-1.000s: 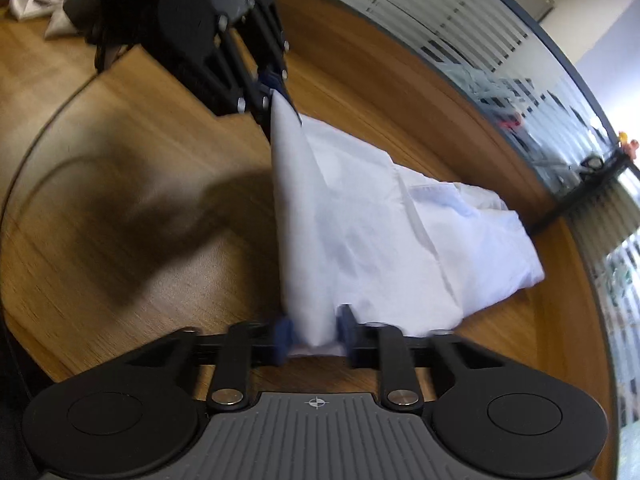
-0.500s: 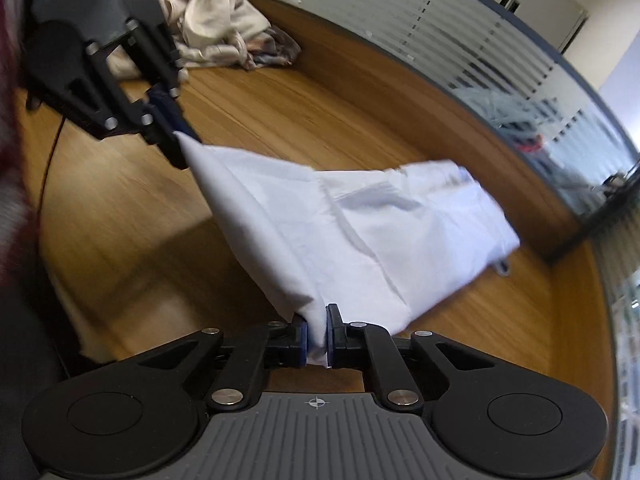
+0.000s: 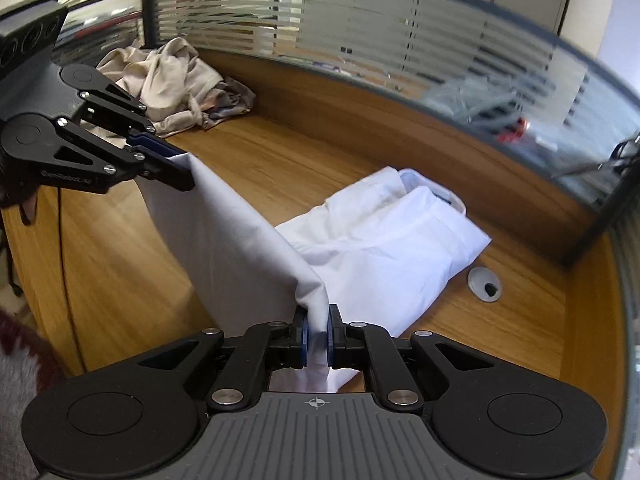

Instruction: Fold clothes

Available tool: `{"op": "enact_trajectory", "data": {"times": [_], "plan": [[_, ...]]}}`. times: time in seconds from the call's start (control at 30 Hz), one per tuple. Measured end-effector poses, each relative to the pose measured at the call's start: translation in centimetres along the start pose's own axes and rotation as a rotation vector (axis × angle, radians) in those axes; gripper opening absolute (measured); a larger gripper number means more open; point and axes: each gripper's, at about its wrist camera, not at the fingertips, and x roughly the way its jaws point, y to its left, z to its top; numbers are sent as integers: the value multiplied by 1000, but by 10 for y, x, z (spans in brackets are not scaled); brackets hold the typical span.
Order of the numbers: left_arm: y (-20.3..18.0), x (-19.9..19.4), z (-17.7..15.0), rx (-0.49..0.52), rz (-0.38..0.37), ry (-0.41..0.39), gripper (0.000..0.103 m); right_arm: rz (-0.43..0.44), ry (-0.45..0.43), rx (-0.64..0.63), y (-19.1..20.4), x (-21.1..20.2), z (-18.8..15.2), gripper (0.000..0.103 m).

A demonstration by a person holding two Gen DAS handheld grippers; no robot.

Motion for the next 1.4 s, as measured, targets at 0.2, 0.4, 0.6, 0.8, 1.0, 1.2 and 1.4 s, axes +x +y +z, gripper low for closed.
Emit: {"op": "enact_trajectory", "data": {"times": [0.2,0.4,0.6,0.8,1.0,1.2,1.4], "plan": [[34,77,9,-97,6,101,14,100,83,177,-54,45,7,11],[55,134,-7,-198,-7,228,21,123,157,267,-82,97,-1,12],[71,152,-25,-278,1,247,39,120,186,382,-95,132,-20,22],[80,101,-13,-311,-9,130,37,41,124,375,-93,103,-18,33],[71,43,-17,-326,21,79,38,-55,51,275,-73,57,-10,33],[36,43,-44,-279,-28,148,38,43,89,175,-29,56,-16,32],[14,61,-74,-211,-36,232,38,48,166,101,1,79,-43,30]]}}
